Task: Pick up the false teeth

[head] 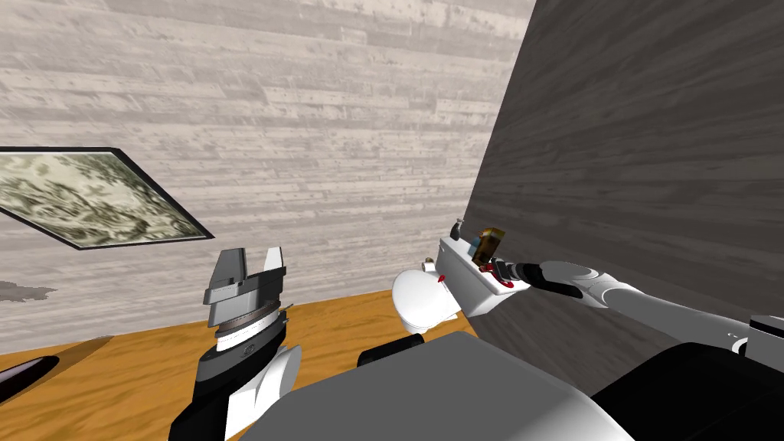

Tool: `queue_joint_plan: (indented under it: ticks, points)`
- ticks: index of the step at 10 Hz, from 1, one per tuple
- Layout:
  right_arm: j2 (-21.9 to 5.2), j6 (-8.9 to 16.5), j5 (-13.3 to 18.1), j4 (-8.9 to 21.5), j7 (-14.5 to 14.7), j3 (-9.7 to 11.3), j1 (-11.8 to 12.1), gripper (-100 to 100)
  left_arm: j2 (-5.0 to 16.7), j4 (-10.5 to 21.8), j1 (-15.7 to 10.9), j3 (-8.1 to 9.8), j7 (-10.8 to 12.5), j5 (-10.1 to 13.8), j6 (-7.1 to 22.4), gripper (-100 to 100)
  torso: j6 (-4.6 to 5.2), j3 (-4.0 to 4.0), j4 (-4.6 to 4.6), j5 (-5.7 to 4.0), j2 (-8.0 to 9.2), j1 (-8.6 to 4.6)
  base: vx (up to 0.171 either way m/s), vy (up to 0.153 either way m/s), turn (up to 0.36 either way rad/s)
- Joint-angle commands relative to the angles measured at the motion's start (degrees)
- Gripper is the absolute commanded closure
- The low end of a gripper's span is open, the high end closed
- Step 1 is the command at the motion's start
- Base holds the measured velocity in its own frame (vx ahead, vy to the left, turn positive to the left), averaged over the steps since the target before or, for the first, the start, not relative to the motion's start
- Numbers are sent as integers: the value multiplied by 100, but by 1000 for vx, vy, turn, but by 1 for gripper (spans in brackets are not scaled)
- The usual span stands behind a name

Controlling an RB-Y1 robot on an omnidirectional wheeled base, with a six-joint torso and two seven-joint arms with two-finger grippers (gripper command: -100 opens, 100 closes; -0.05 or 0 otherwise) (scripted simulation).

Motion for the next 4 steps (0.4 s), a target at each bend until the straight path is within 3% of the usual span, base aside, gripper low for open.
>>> queue_joint_plan:
  ticks: [1, 2, 3, 4]
  points:
    - [0, 0, 0, 0, 0, 0, 0, 100, 0, 0, 0, 0, 0, 0, 0, 0, 0, 0, 0, 0, 0, 0, 0, 0, 0]
    - [-3, 7, 1, 3, 2, -2, 0, 0, 0, 0, 0, 0, 0, 0, 0, 0, -2, -1, -1, -3, 0, -3, 0, 0, 0]
    - [-5, 15, 0, 5, 2, -6, -2, 100, 0, 0, 0, 0, 0, 0, 0, 0, -3, -2, -3, -6, -1, -7, 0, 0, 0]
    - [-6, 17, 2, 7, 4, -6, -2, 0, 0, 0, 0, 0, 0, 0, 0, 0, -4, -3, -3, -8, -2, -9, 0, 0, 0]
